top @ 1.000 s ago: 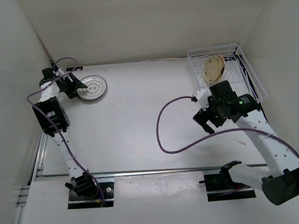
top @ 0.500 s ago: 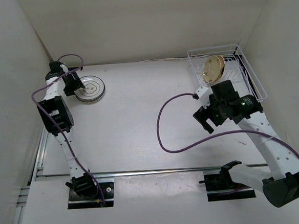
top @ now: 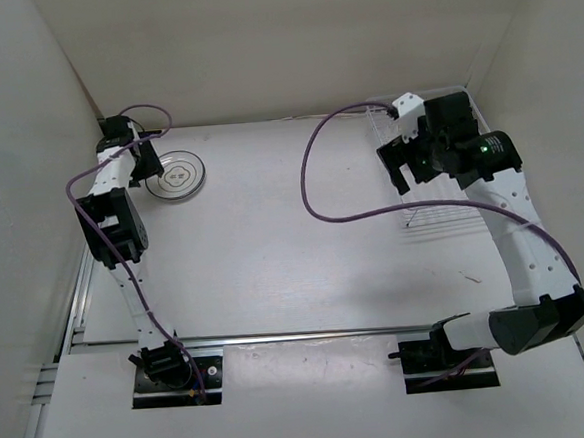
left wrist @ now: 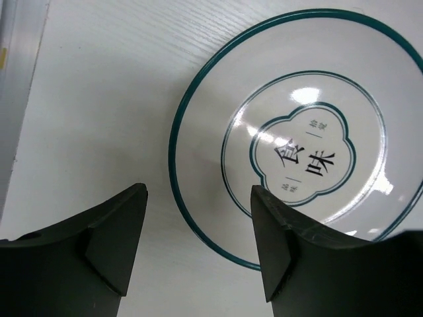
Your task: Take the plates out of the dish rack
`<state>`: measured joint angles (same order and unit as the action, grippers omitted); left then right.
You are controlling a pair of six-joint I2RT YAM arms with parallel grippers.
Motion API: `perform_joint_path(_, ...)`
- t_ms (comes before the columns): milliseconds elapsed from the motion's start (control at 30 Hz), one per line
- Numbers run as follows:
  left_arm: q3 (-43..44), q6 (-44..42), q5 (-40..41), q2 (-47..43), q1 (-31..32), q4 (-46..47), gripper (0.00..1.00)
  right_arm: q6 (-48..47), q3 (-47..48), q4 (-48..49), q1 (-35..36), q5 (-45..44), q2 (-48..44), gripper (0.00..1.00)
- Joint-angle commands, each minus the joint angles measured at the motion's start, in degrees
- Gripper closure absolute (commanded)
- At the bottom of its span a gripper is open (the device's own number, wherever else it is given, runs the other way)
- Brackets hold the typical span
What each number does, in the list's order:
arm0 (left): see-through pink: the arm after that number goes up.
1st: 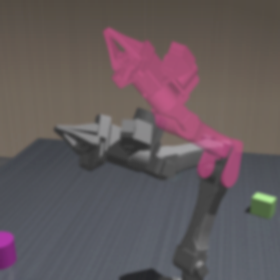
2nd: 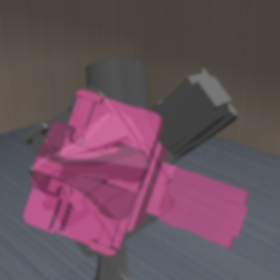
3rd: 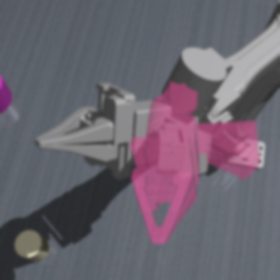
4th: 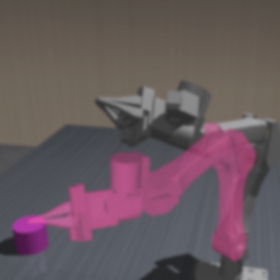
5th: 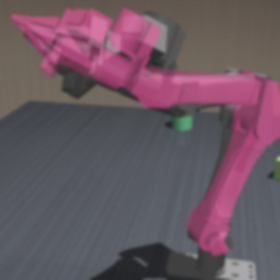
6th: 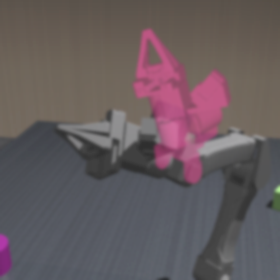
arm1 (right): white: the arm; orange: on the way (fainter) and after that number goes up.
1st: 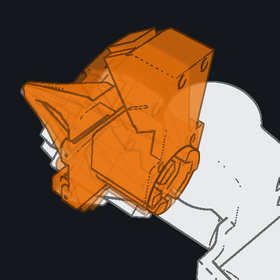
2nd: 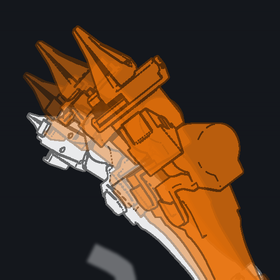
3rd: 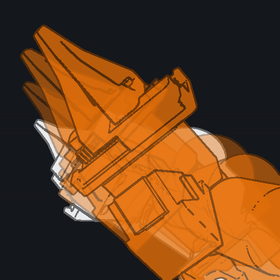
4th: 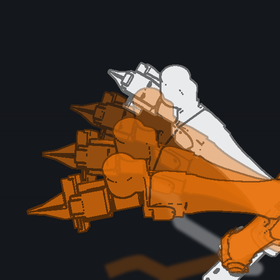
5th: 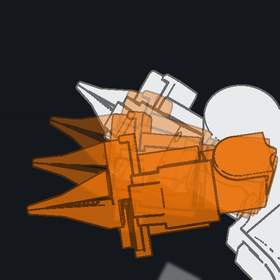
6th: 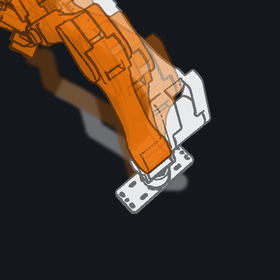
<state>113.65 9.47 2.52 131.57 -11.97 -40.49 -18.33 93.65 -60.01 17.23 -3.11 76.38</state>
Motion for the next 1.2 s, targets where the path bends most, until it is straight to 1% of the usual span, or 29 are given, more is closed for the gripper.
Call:
perform_joint_path(0,-0.4,-0.8,4.5,-10.0,0.6,-0.1,0.26,5.1,2.6,8.1,-2.8,-2.2,1.1,0.00)
perform_joint_path(33,-0.4,-0.8,4.5,-11.2,0.6,-0.1,0.26,5.7,2.1,10.0,-4.0,-4.8,1.1,0.00)
perform_joint_path(100,-2.1,-0.8,4.5,-14.0,0.6,-0.1,0.26,6.9,2.1,14.3,-5.3,-7.1,3.3,0.00)
perform_joint_path(167,-3.3,-1.3,4.5,-19.3,0.6,-0.6,0.25,9.4,3.4,15.9,-7.6,-9.0,5.4,0.00)
perform_joint_path(200,-4.9,-1.8,2.6,-21.3,0.6,-1.2,0.21,10.8,4.6,15.9,-8.4,-9.8,8.4,0.00)
perform_joint_path(233,-5.7,-2.5,0.3,-25.4,0.6,-1.2,0.20,12.2,8.0,15.9,-10.4,-9.8,10.2,0.00)
perform_joint_path(267,-6.5,-3.3,-2.9,-27.4,0.6,-1.8,0.18,13.7,10.0,15.9,-11.3,-9.8,11.9,0.00)
perform_joint_path(300,-8.3,-5.6,-12.3,-29.5,0.6,-2.8,0.18,16.5,12.2,15.3,-12.4,-8.7,15.5,0.00)
perform_joint_path(333,-9.2,-6.9,-18.0,-33.7,0.6,-3.5,0.18,17.6,16.0,14.6,-14.5,-7.2,17.2,0.00)
perform_joint_path(367,-10.2,-8.1,-23.7,-35.7,0.6,-4.5,0.18,18.6,17.9,14.6,-15.3,-3.9,18.8,0.00)
perform_joint_path(400,-12.5,-9.4,-28.9,-37.7,0.6,-5.4,0.17,19.1,19.5,14.6,-15.9,-2.5,21.7,0.00)
perform_joint_path(433,-13.7,-9.9,-38.2,-39.6,0.6,-6.5,0.15,19.1,21.2,14.6,-16.5,-1.5,23.2,0.00)
perform_joint_path(467,-14.9,-9.9,-42.2,-42.9,0.6,-7.1,0.14,19.1,24.3,14.0,-17.1,-0.9,24.6,0.00)
perform_joint_path(500,-16.2,-10.6,-45.6,-44.3,0.6,-7.7,0.10,19.1,25.4,14.0,-17.8,-0.9,27.1,0.02)
perform_joint_path(533,-18.3,-10.6,-50.3,-45.5,0.6,-7.7,0.08,19.1,26.4,14.0,-17.8,0.4,28.4,0.04)
perform_joint_path(567,-19.4,-10.6,-51.8,-47.9,0.6,-8.5,0.07,19.1,27.7,14.0,-18.4,1.1,30.5,0.13)
perform_joint_path(633,-21.9,-11.7,-54.5,-49.9,0.6,-9.3,0.04,18.4,28.4,14.7,-18.9,1.9,32.5,0.26)
perform_joint_path(667,-22.4,-12.3,-54.5,-51.3,0.6,-10.9,0.04,18.4,29.3,15.2,-18.9,1.9,34.5,0.38)
perform_joint_path(733,-23.1,-12.9,-54.5,-52.0,0.6,-11.5,0.04,17.9,30.5,15.2,-19.6,3.4,36.6,0.49)
perform_joint_path(767,-23.8,-13.6,-52.8,-52.0,0.6,-11.5,0.04,17.9,31.2,15.2,-20.2,3.4,38.6,0.53)
perform_joint_path(800,-23.8,-13.6,-51.8,-52.0,0.6,-11.5,0.04,17.9,32.7,15.2,-20.2,3.4,39.7,0.61)
perform_joint_path(833,-23.8,-13.6,-50.5,-52.0,0.6,-11.5,0.04,17.3,33.3,15.7,-20.2,3.4,40.7,0.63)
perform_joint_path(867,-24.4,-13.6,-47.7,-52.0,0.6,-11.5,0.04,16.7,34.0,15.7,-20.2,3.4,42.5,0.63)
perform_joint_path(967,-24.4,-13.1,-45.2,-52.0,0.6,-10.9,0.04,15.4,35.3,16.2,-20.7,2.9,45.4,0.64)
perform_joint_path(1167,-25.6,-13.6,-44.5,-52.0,0.6,-10.9,0.04,14.3,37.0,16.8,-21.3,2.3,48.7,0.62)
